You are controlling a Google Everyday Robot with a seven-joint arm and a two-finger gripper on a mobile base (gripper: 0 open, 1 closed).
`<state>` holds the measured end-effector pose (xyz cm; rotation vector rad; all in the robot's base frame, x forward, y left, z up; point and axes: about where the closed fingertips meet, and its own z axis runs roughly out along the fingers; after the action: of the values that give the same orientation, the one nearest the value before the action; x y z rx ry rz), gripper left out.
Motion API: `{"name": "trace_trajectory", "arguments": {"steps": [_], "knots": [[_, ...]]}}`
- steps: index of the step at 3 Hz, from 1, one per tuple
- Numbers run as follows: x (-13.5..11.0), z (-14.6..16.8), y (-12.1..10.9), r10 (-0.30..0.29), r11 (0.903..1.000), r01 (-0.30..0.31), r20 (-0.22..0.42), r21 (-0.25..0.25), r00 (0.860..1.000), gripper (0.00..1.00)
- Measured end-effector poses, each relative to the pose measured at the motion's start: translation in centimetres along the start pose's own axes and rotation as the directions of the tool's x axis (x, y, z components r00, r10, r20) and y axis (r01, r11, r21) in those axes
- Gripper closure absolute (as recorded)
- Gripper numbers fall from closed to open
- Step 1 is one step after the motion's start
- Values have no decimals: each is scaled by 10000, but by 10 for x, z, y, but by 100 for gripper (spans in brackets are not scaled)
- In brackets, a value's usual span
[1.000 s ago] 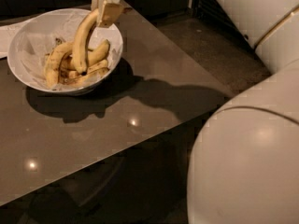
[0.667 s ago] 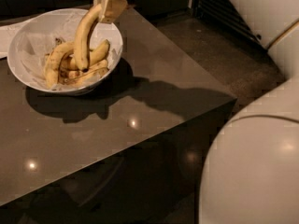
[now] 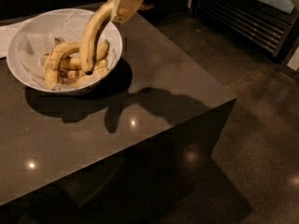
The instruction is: Pick banana from white bowl
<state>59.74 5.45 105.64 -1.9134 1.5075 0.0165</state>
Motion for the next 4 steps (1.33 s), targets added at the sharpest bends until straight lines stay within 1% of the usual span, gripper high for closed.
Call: {"name": "trace_trajectory", "arguments": {"steps": [1,2,3,4], "knots": [[4,-21,18,447,9985,-446,-38,322,9990,100],[4,-21,18,447,9985,-446,-38,322,9990,100],[5,-29,22,671,9964,-674,74,514,9977,100],[13,-51,38,1205,9896,-1191,-120,802,9926,100]]}}
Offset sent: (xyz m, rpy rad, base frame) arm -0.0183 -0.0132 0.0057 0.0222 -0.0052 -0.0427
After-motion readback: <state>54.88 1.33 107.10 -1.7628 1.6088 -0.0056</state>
